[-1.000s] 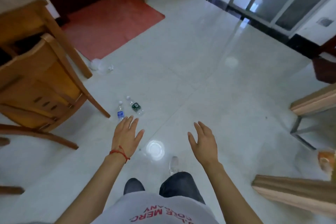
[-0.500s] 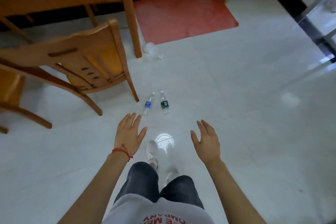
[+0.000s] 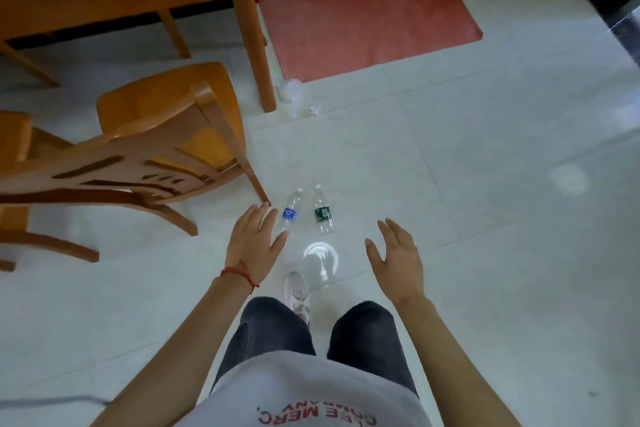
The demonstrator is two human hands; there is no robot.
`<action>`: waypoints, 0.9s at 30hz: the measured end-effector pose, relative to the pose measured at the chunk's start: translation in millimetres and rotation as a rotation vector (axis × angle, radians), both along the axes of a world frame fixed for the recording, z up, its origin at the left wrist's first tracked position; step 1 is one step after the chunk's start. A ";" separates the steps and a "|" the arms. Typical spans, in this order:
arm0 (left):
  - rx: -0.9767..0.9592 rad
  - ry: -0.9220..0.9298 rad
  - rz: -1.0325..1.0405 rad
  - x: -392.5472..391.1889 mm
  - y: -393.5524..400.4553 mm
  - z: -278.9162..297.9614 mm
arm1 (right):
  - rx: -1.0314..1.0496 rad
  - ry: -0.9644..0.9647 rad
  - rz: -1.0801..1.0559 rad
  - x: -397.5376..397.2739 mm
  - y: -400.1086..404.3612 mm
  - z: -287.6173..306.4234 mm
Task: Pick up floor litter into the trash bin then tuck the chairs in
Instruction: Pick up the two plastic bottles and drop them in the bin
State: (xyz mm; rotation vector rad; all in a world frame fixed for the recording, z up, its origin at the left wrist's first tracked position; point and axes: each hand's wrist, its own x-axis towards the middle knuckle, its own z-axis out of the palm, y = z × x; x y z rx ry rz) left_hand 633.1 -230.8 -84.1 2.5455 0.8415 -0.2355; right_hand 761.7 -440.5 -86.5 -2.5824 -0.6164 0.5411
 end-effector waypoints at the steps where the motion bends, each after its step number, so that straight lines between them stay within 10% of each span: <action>1: -0.003 -0.001 0.006 7.2 2.8 -1.8 | -0.003 0.011 -0.003 6.9 4.1 -1.6; 27: -0.132 0.100 0.274 126.1 23.2 -256.3 | -0.075 0.189 0.195 146.3 59.1 -256.9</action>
